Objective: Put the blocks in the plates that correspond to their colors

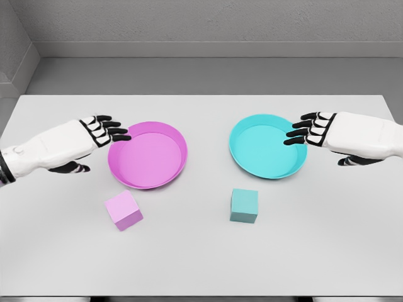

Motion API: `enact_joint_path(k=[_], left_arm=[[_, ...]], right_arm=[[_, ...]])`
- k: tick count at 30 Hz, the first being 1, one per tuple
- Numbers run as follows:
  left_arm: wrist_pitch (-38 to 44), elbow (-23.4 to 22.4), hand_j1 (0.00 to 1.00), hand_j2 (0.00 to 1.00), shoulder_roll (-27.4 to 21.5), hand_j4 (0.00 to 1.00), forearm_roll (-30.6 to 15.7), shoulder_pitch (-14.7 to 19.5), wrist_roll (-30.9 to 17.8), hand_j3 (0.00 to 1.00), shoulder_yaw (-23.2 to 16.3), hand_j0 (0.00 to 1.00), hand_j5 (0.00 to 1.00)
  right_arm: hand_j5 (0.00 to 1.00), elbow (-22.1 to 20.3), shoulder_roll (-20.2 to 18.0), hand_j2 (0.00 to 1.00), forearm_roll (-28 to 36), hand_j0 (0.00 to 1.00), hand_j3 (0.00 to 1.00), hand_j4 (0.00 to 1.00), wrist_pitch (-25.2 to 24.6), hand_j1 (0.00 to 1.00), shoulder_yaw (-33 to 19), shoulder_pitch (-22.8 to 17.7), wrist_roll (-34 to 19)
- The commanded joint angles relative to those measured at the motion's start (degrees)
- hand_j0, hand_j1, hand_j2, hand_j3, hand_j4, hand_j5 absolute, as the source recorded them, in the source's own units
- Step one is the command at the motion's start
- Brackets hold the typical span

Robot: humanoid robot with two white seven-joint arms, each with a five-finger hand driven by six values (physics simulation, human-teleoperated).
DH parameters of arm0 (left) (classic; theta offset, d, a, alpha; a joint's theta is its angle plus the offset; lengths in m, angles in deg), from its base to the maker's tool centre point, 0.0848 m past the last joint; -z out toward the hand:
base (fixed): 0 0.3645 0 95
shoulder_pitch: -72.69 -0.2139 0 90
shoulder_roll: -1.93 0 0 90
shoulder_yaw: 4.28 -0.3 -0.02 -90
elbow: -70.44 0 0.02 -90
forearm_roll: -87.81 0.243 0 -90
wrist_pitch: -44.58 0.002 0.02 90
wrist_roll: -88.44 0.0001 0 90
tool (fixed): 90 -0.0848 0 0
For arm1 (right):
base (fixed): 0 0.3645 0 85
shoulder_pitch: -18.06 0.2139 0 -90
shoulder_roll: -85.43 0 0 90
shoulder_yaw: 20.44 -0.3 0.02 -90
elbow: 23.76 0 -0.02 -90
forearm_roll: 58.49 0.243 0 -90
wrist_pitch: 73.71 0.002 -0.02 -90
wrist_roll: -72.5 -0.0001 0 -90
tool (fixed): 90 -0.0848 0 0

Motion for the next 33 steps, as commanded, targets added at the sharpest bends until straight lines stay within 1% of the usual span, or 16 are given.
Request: enact_joint_path(k=[1, 3, 7, 8, 9, 10, 12, 16, 19, 22, 28, 32, 33], left_arm=[[0.0, 0.7, 1.0, 1.0, 0.2, 1.0, 0.3, 0.0, -0.6, 1.0, -1.1, 1.0, 1.0], [0.0, 1.1, 1.0, 1.0, 0.2, 1.0, 0.3, 0.2, -0.7, 1.0, -3.0, 1.0, 1.0], [0.0, 2.6, 1.0, 1.0, 0.2, 1.0, 0.3, 0.1, -0.7, 1.0, -4.5, 1.0, 1.0], [0.0, 2.7, 1.0, 1.0, 0.2, 1.0, 0.3, 0.1, -0.7, 1.0, -5.1, 1.0, 1.0], [0.0, 2.8, 1.0, 1.0, 0.2, 1.0, 0.1, 0.0, -0.7, 1.0, -5.2, 1.0, 1.0], [0.0, 3.2, 1.0, 1.0, 0.2, 1.0, -0.1, -0.1, -0.7, 1.0, -5.2, 1.0, 1.0], [0.0, 4.2, 1.0, 1.0, 0.2, 1.0, -0.1, -0.5, -0.7, 1.0, -5.3, 1.0, 1.0], [0.0, 5.2, 1.0, 1.0, 0.1, 1.0, -0.2, -1.1, -0.7, 1.0, -5.6, 1.0, 1.0], [0.0, 5.3, 1.0, 1.0, -0.2, 1.0, -0.2, -1.3, -0.7, 1.0, -5.6, 1.0, 1.0], [0.0, 6.2, 1.0, 1.0, -1.3, 1.0, -0.2, -2.0, -0.7, 1.0, -5.4, 1.0, 1.0], [0.0, 6.3, 1.0, 1.0, -4.8, 1.0, -0.6, -2.5, -0.7, 1.0, -4.9, 1.0, 1.0], [0.0, 6.3, 1.0, 1.0, -4.9, 1.0, -0.6, -3.3, -0.7, 1.0, -4.9, 1.0, 1.0], [0.0, 6.3, 1.0, 1.0, -4.9, 1.0, -0.5, -4.0, -0.7, 1.0, -4.9, 1.0, 1.0]], right_arm=[[1.0, 0.0, -0.1, 1.0, 0.4, 1.0, 1.0, 1.0, -0.1, 1.0, 0.0, 0.0, 0.0], [1.0, 0.0, -0.1, 1.0, 0.4, 1.0, 1.0, 1.0, -0.1, 1.0, 0.0, 0.0, 0.0], [1.0, 0.0, 0.5, 1.0, 0.1, 1.0, 1.0, 1.0, -0.1, 1.0, 0.9, -0.1, 0.2], [1.0, -0.1, 0.6, 1.0, -0.3, 1.0, 1.0, 1.0, -0.1, 1.0, 1.1, -0.3, 0.2], [1.0, 0.0, 0.7, 1.0, -2.4, 1.0, 1.0, 1.0, -0.1, 1.0, 1.3, -0.5, 0.2], [1.0, -0.1, 1.3, 1.0, -4.1, 1.0, 1.0, 1.0, -0.1, 1.0, 1.3, -1.0, 0.3], [1.0, 0.0, 4.0, 1.0, -6.7, 1.0, 1.0, 1.0, -0.1, 1.0, 1.4, -1.1, 0.3], [1.0, 0.0, 7.3, 1.0, -7.3, 1.0, 1.0, 1.0, -0.1, 1.0, 1.7, -1.1, 0.3], [1.0, 0.0, 9.5, 1.0, -8.8, 1.0, 1.0, 1.0, -0.1, 1.0, 3.6, -1.1, 0.2], [1.0, 0.1, 9.5, 1.0, -9.3, 1.0, 1.0, 1.0, -0.1, 1.0, 5.0, -1.1, 0.1], [1.0, 0.1, 9.5, 1.0, -9.9, 1.0, 1.0, 1.0, -0.1, 1.0, 5.1, -1.1, 0.0], [1.0, 0.0, 10.5, 1.0, -11.4, 1.0, 1.0, 1.0, -0.1, 1.0, 6.0, -1.2, 0.0], [1.0, 0.0, 10.7, 1.0, -11.5, 1.0, 1.0, 1.0, -0.1, 1.0, 6.7, -1.1, -0.1]])
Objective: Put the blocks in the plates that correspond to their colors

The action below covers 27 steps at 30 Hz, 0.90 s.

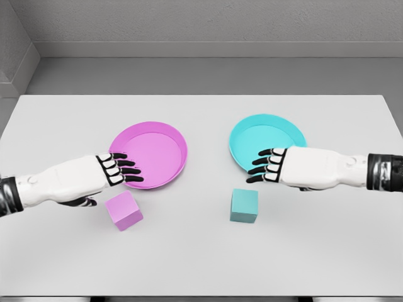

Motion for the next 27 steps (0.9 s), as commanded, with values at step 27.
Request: enact_joint_path(k=[27], left_arm=[[0.1, -6.5, 1.0, 1.0, 3.1, 1.0, 0.7, -2.5, -1.5, 1.0, -0.8, 1.0, 1.0]], right_arm=[[1.0, 10.3, 12.4, 1.0, -5.9, 1.0, 1.0, 1.0, 0.0, 1.0, 5.7, 0.5, -0.1]])
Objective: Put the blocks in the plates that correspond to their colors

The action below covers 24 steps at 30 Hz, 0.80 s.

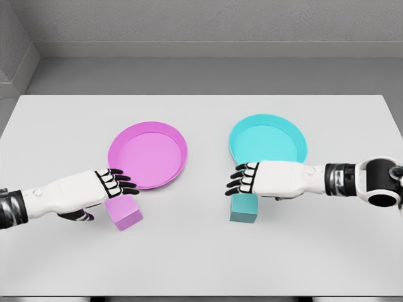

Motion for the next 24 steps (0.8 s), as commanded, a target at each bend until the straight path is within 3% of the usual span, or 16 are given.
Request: enact_joint_path(k=[1, 19, 24], left_arm=[[0.0, -1.3, 1.0, 1.0, 0.8, 1.0, -0.4, 0.0, -0.1, 1.0, -0.3, 1.0, 1.0], [0.0, -3.1, 1.0, 1.0, 3.7, 1.0, 1.8, 2.4, -0.1, 1.0, -2.8, 1.0, 1.0], [0.0, -4.0, 1.0, 1.0, 4.9, 1.0, 2.7, 2.4, -0.1, 1.0, -2.9, 1.0, 1.0]], right_arm=[[1.0, 0.7, 1.1, 1.0, -0.2, 1.0, 1.0, 1.0, 0.0, 1.0, 0.7, 0.0, 0.0], [1.0, 2.3, 2.8, 1.0, -1.5, 1.0, 1.0, 1.0, 0.0, 1.0, 3.7, -0.3, 0.0], [1.0, 4.5, 4.6, 1.0, -1.6, 1.0, 1.0, 1.0, 0.0, 1.0, 3.8, -0.3, 0.0]])
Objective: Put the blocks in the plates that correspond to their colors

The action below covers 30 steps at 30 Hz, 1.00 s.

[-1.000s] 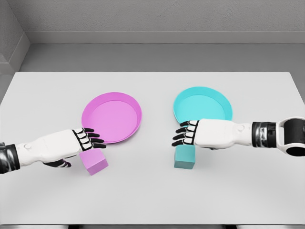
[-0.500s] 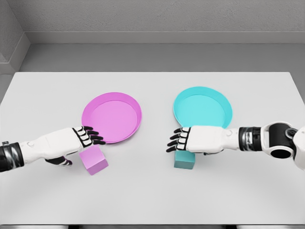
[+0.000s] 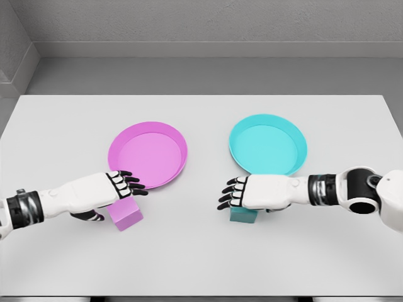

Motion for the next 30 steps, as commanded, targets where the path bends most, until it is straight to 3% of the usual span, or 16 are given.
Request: enact_joint_path(k=[1, 19, 21, 26, 30], left_arm=[[0.1, -0.6, 1.0, 1.0, 0.5, 1.0, 0.2, 0.0, 0.0, 1.0, 0.0, 1.0, 1.0], [0.1, -2.8, 1.0, 1.0, 2.5, 1.0, 1.0, 1.4, 0.0, 1.0, -2.9, 1.0, 1.0], [0.1, -2.8, 1.0, 1.0, 2.8, 1.0, 1.0, 1.4, 0.0, 1.0, -2.9, 1.0, 1.0], [0.1, -2.8, 1.0, 1.0, 3.1, 1.0, 1.0, 1.4, 0.0, 1.0, -3.3, 1.0, 1.0], [0.1, -2.8, 1.0, 1.0, 3.3, 1.0, 1.4, 1.4, 0.0, 1.0, -3.8, 1.0, 1.0]], right_arm=[[1.0, 1.0, 0.5, 1.0, 0.3, 1.0, 1.0, 1.0, 0.0, 1.0, 0.1, 0.0, 0.0], [0.99, 2.9, 1.9, 0.99, -1.0, 0.99, 0.99, 0.99, 0.0, 0.99, 2.2, -0.1, 0.0], [0.93, 2.9, 1.9, 0.93, -2.1, 0.93, 0.93, 0.93, 0.0, 0.93, 2.2, -0.1, 0.0], [0.91, 3.3, 1.9, 0.91, -2.1, 0.91, 0.91, 0.91, 0.0, 0.91, 2.0, 0.0, 0.0], [0.83, 3.3, 1.9, 0.83, -2.2, 0.83, 0.83, 0.83, 0.0, 0.83, 2.0, 0.0, 0.0]])
